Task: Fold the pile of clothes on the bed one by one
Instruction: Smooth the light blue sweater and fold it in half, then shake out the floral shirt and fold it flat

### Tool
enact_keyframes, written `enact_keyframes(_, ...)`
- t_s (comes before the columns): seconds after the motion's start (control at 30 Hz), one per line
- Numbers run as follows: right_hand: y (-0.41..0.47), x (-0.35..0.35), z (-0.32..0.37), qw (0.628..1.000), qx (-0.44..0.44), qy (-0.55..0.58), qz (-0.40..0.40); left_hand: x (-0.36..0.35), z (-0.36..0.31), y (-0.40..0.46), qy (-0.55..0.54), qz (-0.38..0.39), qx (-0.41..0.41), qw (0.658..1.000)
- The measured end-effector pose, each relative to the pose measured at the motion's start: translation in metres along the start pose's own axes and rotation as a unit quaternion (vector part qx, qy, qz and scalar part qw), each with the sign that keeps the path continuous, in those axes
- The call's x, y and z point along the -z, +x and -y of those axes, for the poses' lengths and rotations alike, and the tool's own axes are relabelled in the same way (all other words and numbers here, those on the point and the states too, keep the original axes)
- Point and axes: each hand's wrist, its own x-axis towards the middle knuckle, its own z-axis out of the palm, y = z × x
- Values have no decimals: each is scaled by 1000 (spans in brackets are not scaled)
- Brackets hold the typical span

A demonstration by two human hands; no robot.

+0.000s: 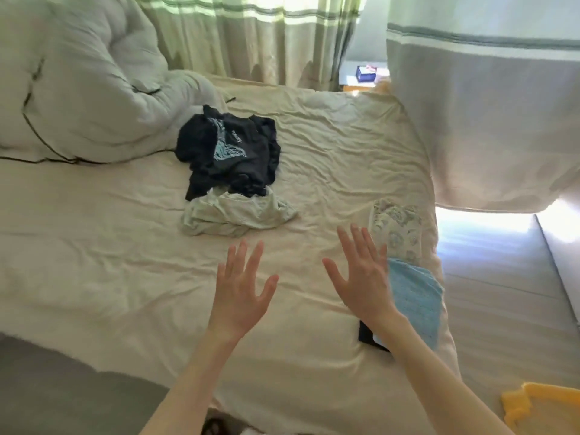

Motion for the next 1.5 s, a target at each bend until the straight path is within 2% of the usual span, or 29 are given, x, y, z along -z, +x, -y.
enact_keyframes(0.1, 5, -16, 67, 999, 54, 0, 6, 49, 58, -16, 36, -2, -10, 999)
enact_keyframes(0.23, 11, -39, 149, 997, 78, 4, -7, 126, 131, -32, 77, -36, -34, 996)
enact_keyframes(0.33, 13, -60, 202, 996, 90, 11, -9, 165, 184, -46, 80, -53, -6, 995)
enact_keyframes(0.6, 47, -119, 280, 993, 118, 8, 27, 182, 283, -55, 26, -38, 89, 995)
enact_keyframes(0.77, 88, -174, 290, 991, 110, -12, 70, 169, 327, -21, 48, 27, 98, 994)
enact_keyframes(0.93, 154, -243, 288, 985, 69, -47, 151, 155, 366, 45, 46, 42, 103, 993)
enact_keyframes(1.13, 253, -330, 263, 962, 32, -133, 238, 95, 417, 96, 10, 112, 152, 982)
enact_keyframes(1.5, 378, -453, 188, 956, -8, -229, 183, -2, 478, 164, 7, 197, 164, 967)
